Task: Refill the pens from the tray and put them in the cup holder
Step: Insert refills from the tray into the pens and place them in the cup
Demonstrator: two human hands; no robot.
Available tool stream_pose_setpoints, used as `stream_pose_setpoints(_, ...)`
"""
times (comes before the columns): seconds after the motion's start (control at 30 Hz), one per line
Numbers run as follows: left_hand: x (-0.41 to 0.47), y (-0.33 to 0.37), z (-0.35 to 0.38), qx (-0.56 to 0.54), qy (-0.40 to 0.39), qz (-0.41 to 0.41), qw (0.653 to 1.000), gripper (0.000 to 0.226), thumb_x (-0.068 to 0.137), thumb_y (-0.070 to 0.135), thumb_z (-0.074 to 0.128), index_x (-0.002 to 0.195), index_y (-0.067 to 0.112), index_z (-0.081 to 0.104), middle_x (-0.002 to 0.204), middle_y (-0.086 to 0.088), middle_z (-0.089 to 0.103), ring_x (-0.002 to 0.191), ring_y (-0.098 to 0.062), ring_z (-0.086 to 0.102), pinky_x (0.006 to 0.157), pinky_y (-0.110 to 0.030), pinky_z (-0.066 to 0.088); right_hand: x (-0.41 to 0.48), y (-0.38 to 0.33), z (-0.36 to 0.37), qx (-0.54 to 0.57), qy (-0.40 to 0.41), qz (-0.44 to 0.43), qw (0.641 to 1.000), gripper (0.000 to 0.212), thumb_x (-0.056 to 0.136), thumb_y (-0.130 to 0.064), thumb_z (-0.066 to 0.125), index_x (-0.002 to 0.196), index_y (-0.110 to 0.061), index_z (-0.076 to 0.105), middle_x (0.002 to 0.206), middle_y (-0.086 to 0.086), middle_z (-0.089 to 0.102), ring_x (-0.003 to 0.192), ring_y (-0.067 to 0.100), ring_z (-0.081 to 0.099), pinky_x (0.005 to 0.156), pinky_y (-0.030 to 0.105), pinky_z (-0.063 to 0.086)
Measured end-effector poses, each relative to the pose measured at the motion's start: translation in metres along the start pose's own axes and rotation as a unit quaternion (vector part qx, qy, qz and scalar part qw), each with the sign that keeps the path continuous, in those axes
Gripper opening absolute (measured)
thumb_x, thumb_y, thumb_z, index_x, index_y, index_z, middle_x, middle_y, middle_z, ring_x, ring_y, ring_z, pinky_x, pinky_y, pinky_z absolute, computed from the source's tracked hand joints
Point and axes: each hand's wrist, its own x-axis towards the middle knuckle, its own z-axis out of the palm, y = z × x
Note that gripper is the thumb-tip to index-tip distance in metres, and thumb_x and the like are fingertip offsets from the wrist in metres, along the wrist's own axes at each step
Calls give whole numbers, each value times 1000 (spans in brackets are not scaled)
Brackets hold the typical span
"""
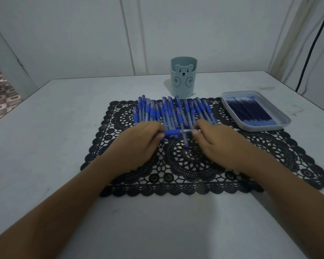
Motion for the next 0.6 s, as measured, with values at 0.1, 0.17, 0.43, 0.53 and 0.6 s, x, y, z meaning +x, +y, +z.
stream_pose_setpoints(0.1, 0, -6, 2, -1, 3, -21, 1000, 11, 95, 18, 44, 96, 14, 55, 74, 17, 43, 66, 4, 42, 57, -12, 30, -3, 5, -8, 53, -51, 40, 997, 12, 98, -18, 33, 107, -16, 42, 80, -5, 52, 68, 9, 50, 57, 14, 40)
stream_pose_setpoints(0.17, 0, -5, 3, -11, 8, -28, 1000, 10, 95, 19, 45, 97, 16, 53, 75, 18, 44, 65, 4, 42, 57, -12, 30, -2, 5, -12, 42, -69, 34, 996, 17, 95, -18, 43, 112, -17, 47, 96, -4, 54, 85, 9, 52, 71, 12, 40)
stream_pose_setpoints(0.43, -1, 1, 2, 18, 17, -13, 1000, 52, 89, 50, 23, 117, 21, 56, 94, 7, 64, 76, -7, 58, 59, -23, 51, 1, 3, -10, 37, 77, 30, 996, 26, 97, -23, 38, 103, -11, 60, 97, 0, 60, 85, 9, 51, 76, 16, 36)
stream_pose_setpoints(0.53, -2, 6, 0, 36, 28, 12, 999, 43, 91, 44, 28, 108, 21, 60, 83, 10, 63, 63, -6, 57, 47, -12, 40, -1, -7, -12, 163, 94, 73, 979, 44, 95, -39, 34, 87, -6, 61, 77, 8, 62, 66, 13, 52, 63, 20, 41)
stream_pose_setpoints(0.6, -3, 10, -3, 43, 27, 36, 998, 37, 92, 40, 32, 104, 22, 62, 74, 14, 58, 55, -5, 53, 42, -9, 33, -2, -12, -10, 198, 49, 84, 975, 50, 89, -50, 33, 73, -9, 58, 66, 5, 56, 58, 13, 47, 56, 23, 40)
